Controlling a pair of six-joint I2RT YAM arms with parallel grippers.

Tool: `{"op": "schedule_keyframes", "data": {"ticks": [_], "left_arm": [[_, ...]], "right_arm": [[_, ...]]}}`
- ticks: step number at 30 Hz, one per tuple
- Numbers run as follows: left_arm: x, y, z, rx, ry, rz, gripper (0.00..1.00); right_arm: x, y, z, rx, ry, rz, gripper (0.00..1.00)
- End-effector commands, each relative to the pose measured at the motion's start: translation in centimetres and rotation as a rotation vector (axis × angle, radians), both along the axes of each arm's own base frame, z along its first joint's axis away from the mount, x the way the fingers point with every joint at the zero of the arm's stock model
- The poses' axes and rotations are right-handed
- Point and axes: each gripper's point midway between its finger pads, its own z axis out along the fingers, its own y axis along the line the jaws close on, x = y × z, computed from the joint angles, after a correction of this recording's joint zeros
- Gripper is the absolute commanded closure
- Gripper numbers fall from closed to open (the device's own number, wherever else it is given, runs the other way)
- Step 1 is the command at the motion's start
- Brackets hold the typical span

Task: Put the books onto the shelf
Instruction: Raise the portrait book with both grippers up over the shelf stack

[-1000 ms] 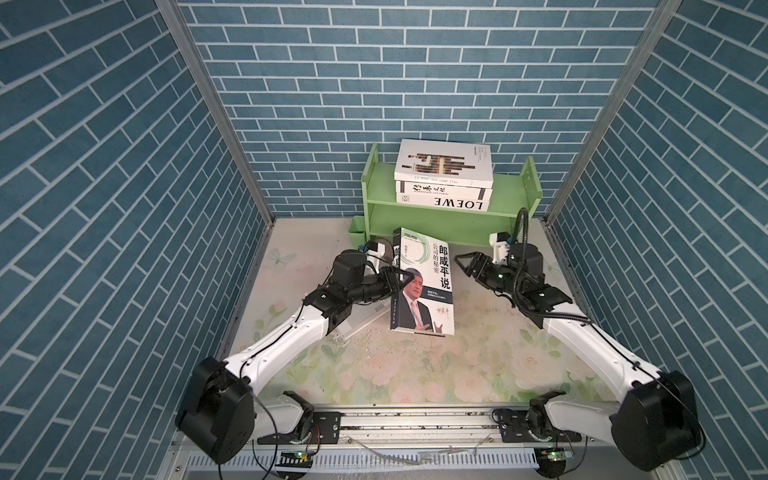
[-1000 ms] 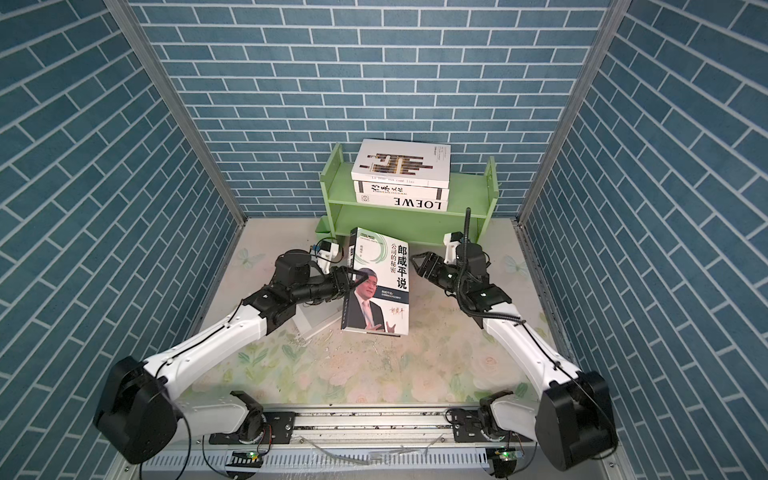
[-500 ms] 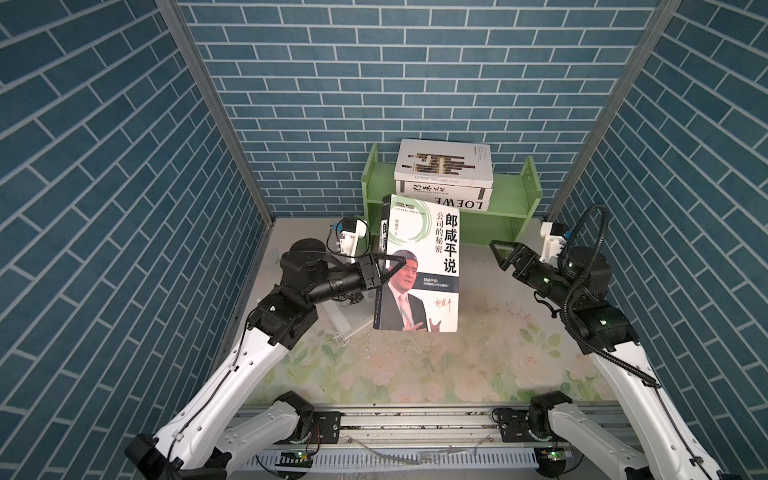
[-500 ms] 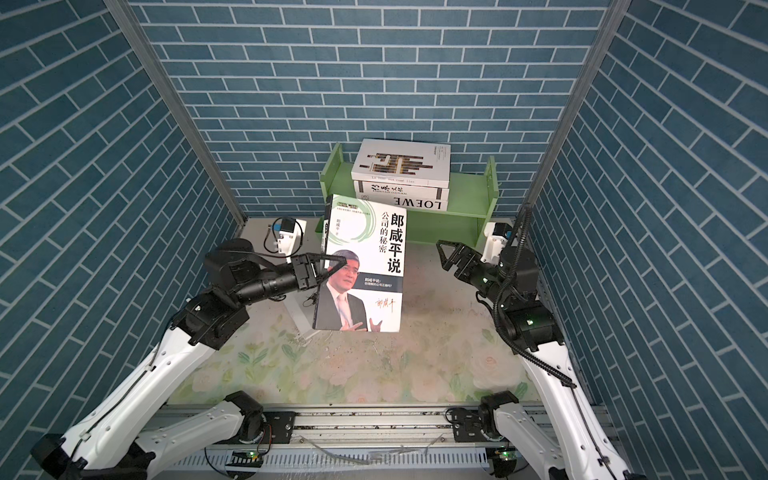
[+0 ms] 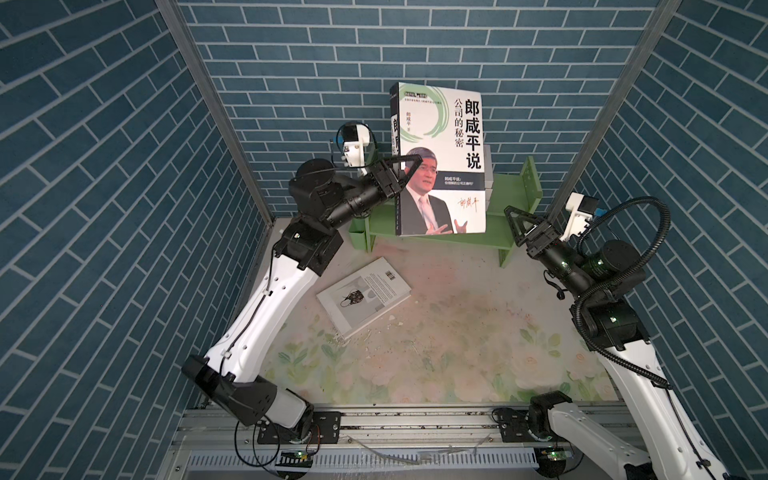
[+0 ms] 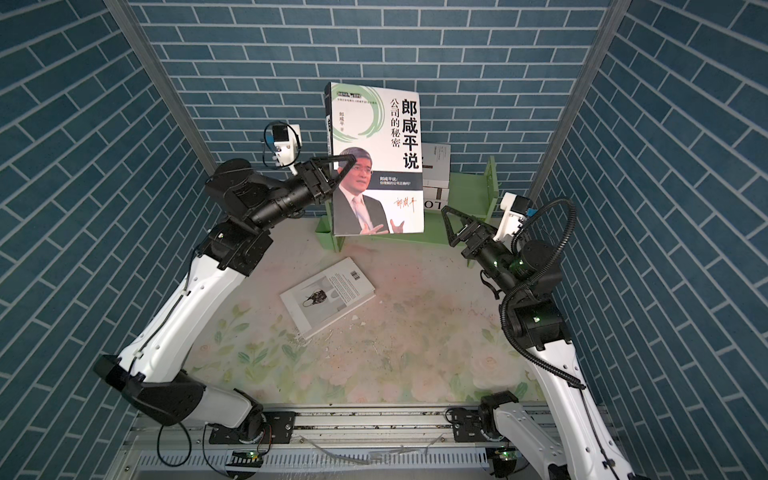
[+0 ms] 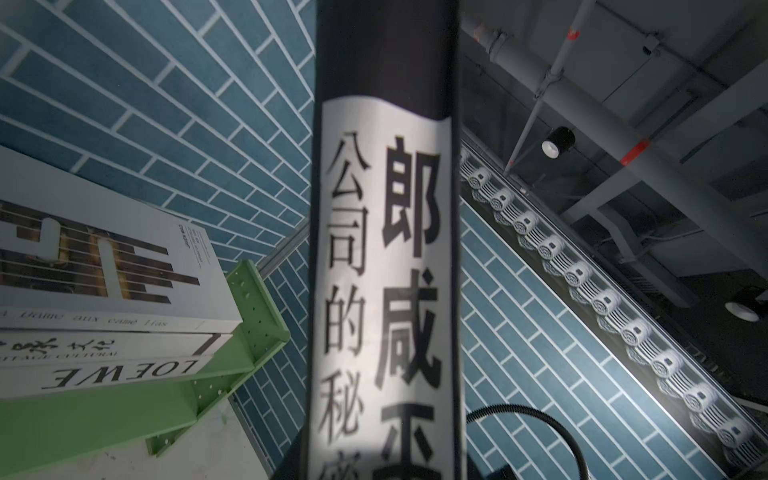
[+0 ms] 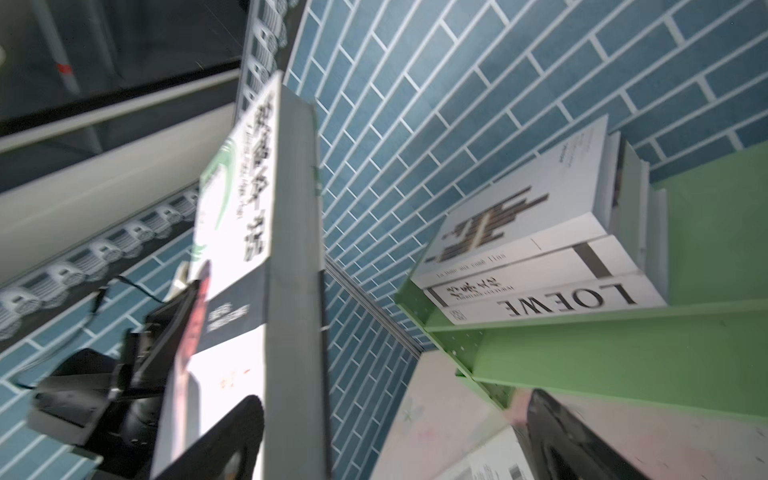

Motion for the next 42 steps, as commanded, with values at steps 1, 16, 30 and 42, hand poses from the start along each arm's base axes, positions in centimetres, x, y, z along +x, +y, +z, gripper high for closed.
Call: {"op": "schedule_keyframes", "data": {"ticks": [1,16,30,42], "left_arm": [[1.3,1.6,4.5,-0.149,-0.116,0.099,0.61],[6.9,1.0,4.3,-0.342,-0.075,0.160,0.61],[7.3,-0.1,3.2,-0.395,-0.044,0.129,0.61],[7.8,-0.3,2.5,-0.407,-0.018,0.136,0.61]], "right_arm": [[-0.2,0.4,3.2,0.170,-0.101,0.077,0.02],[4.2,6.4,3.5,0.259,-0.061,0.192,0.03],[6.2,9.8,5.1,0.356,-0.087,0.279,0.12],[4.7,9.8,4.6,0.357,-0.130,0.269,0.14]]}}
